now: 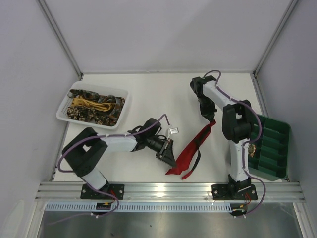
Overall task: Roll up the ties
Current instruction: Flatten the tie
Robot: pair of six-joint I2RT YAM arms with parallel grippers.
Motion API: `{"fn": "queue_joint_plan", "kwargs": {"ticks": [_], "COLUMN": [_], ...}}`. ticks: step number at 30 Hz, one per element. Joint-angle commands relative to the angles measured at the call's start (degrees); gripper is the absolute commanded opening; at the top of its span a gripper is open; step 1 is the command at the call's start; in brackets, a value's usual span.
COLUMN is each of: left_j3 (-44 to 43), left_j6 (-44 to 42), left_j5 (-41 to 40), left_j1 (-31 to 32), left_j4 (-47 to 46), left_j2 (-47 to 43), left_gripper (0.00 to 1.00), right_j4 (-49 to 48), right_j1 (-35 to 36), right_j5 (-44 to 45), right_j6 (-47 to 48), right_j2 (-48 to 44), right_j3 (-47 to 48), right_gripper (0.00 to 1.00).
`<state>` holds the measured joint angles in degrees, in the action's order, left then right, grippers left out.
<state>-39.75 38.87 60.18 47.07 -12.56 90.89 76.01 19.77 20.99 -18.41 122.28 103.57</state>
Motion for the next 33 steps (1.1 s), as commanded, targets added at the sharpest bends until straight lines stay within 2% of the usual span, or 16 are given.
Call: {"fn": "queue_joint_plan", "kwargs": {"ticks": [1,2,3,5,6,9,12,14,15,16,19,20,22,26,29,33], "left_j3": [-6.9,-8.1,-9.5,-10.8,-12.9,-17.8,-19.0,-19.2,-19.1,-18.8,-16.9,-15.2,-13.1,-10.9,-9.7,-8.2], "left_j6": [-14.1,-15.7,-17.4,-18.2,-18.8,-20.2,-20.4,-21.4,-21.8,-22.1,-20.1,-17.5,-14.8,-11.4,-10.0,-9.9], "left_j5": [-0.7,-3.4,-6.0,-13.8,-17.5,-28.0,-25.3,-25.4,-25.4,-25.4,-24.8,-23.7,-23.0,-23.1,-22.3,-22.9], "left_j1": [-3.5,-4.4,-6.4,-9.9,-10.9,-12.5,-12.3,-12.2,-12.1,-11.7,-10.3,-9.2,-6.7,-3.9,-1.5,0.9], "left_j4": [27.2,30.0,32.6,38.0,40.2,46.3,43.9,44.6,44.7,44.5,41.6,40.0,34.9,32.4,31.1,31.1], "left_j2": [6.9,7.2,7.2,6.9,6.9,4.1,0.8,-0.1,-0.5,-1.0,-2.2,-2.5,-2.7,0.9,2.6,2.1], "left_gripper": [0.24,0.30,0.46,0.63,0.68,0.69,0.73,0.74,0.74,0.74,0.63,0.53,0.41,0.24,0.23,0.28], "right_j4": [-2.4,-2.6,-2.7,-3.1,-3.3,-3.3,-4.5,-6.0,-8.1,-9.2,-13.4,-14.4,-17.7,-23.4,-29.4,-34.9], "right_j1": [-0.2,-0.4,-0.8,-1.2,-1.5,-3.3,-3.7,-3.0,-2.8,-2.3,-0.3,1.7,3.9,10.6,12.3,13.4], "right_j5": [5.2,4.8,4.3,4.5,4.8,5.7,4.8,0.8,-2.2,-10.1,-22.7,-24.1,-27.7,-32.7,-38.0,-41.3], "right_j6": [0.0,0.1,0.3,1.0,1.1,0.9,0.9,1.0,1.3,1.3,1.1,0.8,-0.5,-5.3,-9.3,-15.3], "right_j2": [3.5,3.9,4.5,4.8,5.0,4.5,1.2,-2.3,-4.0,-8.2,-15.6,-17.6,-22.6,-30.1,-34.5,-36.4], "right_j3": [5.4,5.9,6.5,8.2,8.6,10.2,9.5,5.5,3.2,1.0,-9.2,-12.4,-20.0,-29.5,-38.0,-45.9], "right_gripper": [0.12,0.17,0.26,0.29,0.46,0.60,0.63,0.63,0.63,0.63,0.59,0.58,0.56,0.49,0.48,0.53]}}
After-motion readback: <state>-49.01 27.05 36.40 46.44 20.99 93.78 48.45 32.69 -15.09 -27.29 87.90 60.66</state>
